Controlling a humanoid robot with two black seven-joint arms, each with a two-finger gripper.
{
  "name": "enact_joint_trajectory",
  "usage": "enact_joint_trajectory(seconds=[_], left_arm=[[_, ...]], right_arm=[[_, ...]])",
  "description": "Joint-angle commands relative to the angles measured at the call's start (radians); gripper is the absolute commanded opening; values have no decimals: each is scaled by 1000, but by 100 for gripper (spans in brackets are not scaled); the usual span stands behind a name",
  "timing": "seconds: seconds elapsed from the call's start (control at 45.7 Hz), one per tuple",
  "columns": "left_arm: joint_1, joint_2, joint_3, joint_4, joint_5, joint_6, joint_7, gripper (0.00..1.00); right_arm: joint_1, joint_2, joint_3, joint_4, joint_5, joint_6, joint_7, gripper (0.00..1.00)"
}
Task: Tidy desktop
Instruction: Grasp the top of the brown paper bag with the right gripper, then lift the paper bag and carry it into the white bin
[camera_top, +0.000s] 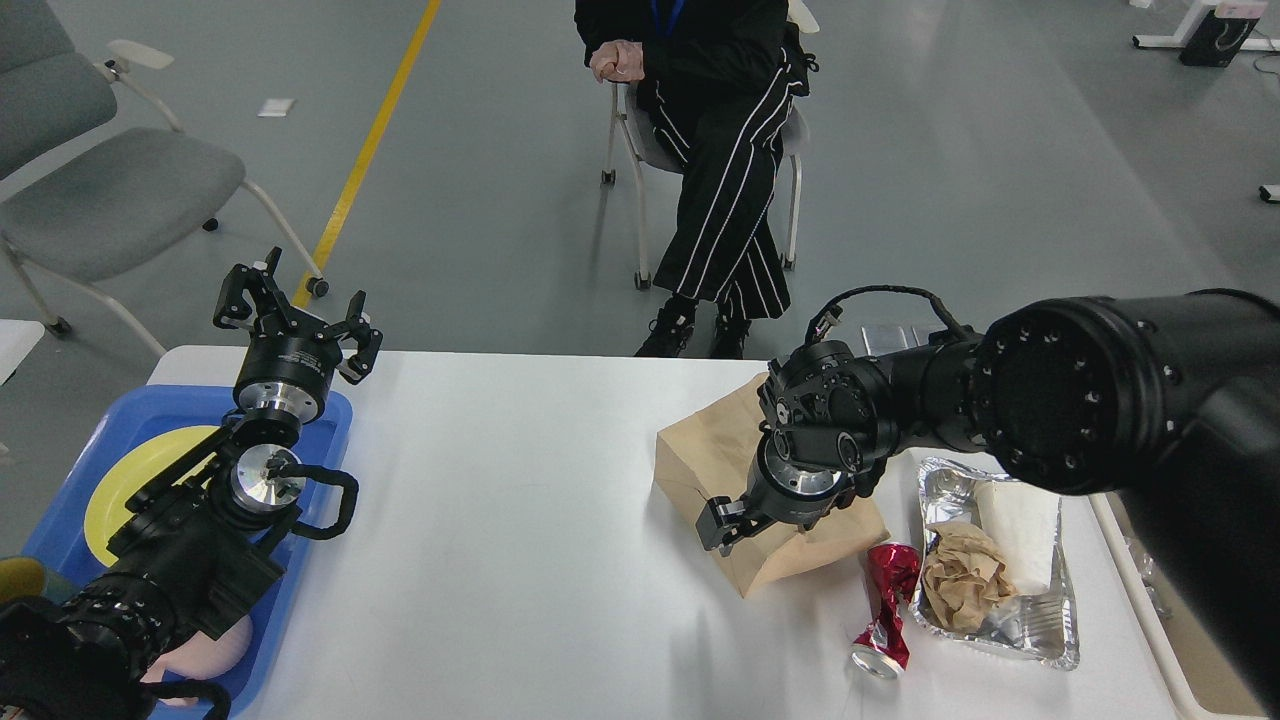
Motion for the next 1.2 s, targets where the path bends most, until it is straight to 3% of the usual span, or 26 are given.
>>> enact_joint_trajectory(seconds=[0.0, 0.241, 0.306, 0.372, 0.438, 0.788, 1.182], left_arm=[[0, 0, 0, 0, 0, 2, 0, 96], [0, 0, 0, 0, 0, 0, 0, 96], [0, 0, 0, 0, 0, 0, 0, 96], [0, -1, 0, 0, 0, 0, 0, 96], [0, 0, 0, 0, 0, 2, 0, 96], [0, 0, 0, 0, 0, 2, -2, 96], [0, 0, 0, 0, 0, 0, 0, 96]], right_arm=[[-43, 3, 1, -26, 0, -40, -1, 96], [-56, 6, 4, -15, 0, -121, -1, 64], [-56, 6, 4, -14, 0, -144, -1, 44], [-55, 4, 2, -9, 0, -147, -1, 17], [-52, 6, 4, -7, 0, -147, -1, 0], [3, -25, 74, 63, 0, -159, 1, 0], [377, -385, 223, 364, 0, -144, 5, 0]])
